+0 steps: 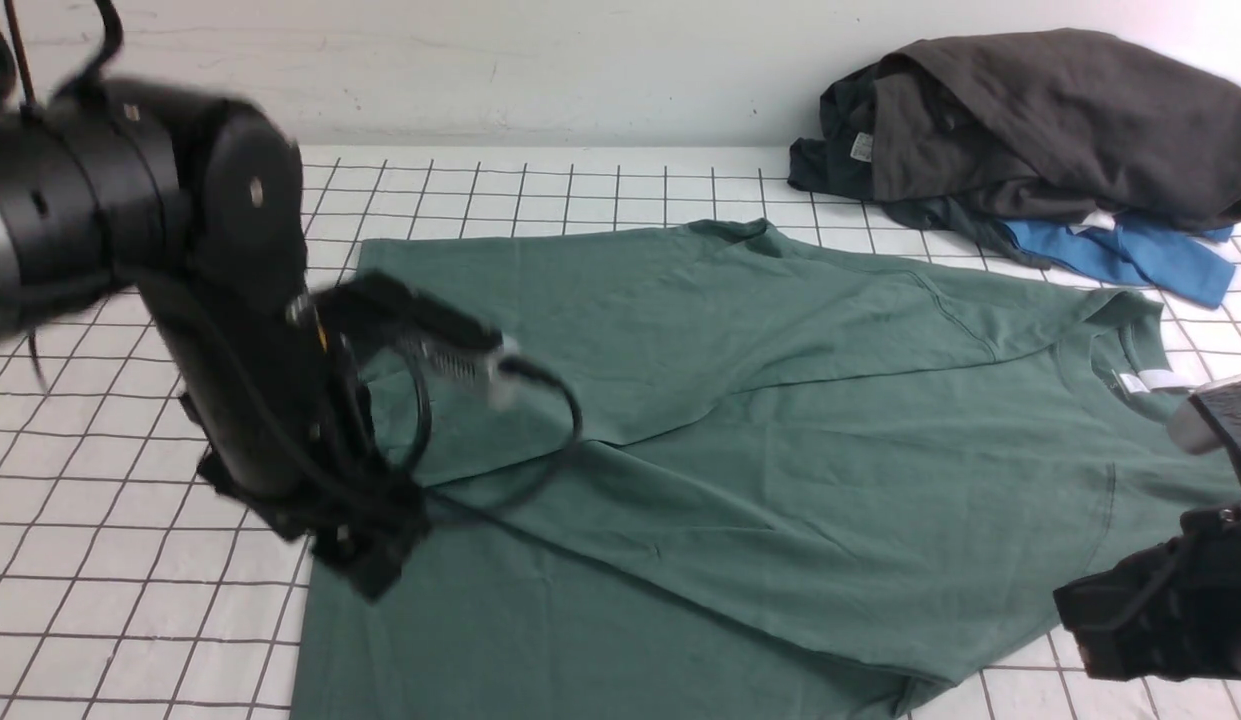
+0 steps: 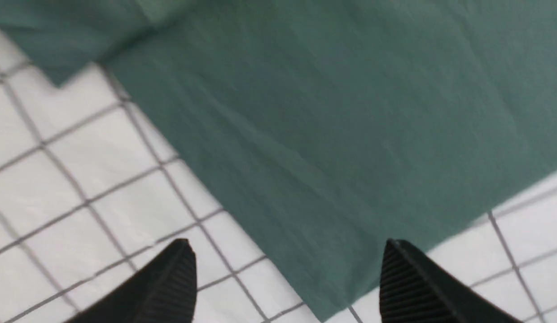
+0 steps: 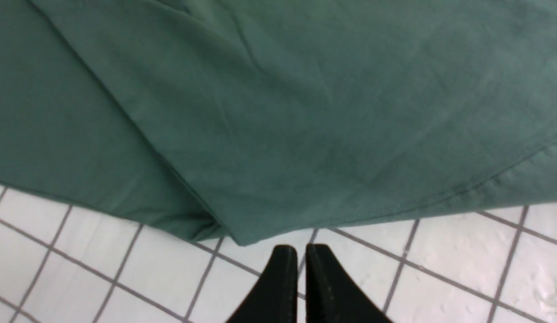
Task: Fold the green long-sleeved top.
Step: Use both arms simultaneously to clamp the lower edge of the clothing fabric
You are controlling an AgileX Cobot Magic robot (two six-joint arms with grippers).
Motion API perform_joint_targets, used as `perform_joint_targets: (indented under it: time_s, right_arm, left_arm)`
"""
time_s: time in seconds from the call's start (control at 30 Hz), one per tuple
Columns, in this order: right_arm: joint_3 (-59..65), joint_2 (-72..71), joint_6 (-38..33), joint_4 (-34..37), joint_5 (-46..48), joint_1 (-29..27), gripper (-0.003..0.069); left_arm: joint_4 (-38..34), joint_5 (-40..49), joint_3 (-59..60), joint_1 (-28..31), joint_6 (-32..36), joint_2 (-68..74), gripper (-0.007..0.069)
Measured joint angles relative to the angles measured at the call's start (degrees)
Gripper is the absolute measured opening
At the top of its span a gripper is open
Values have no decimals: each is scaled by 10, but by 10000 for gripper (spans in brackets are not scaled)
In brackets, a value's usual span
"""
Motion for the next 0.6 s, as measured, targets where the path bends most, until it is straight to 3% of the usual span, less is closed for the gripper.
perform_joint_targets:
  time_s: [0.17,0.37,0.53,0.6]
  right_arm:
    - [0,0,-89,70,18,0,21]
    - [0,0,-121,100,22,0,21]
    - [0,0,-125,105,22,0,21]
    - [0,0,-127,105,22,0,21]
  left_arm:
    - [29,-95,153,-67,148,-29,500]
    - [36,-163,205,-80,185,-4,486]
    - [42,-173,201,-80,185,20,370]
    - [42,-178,196,-80,171,21,232]
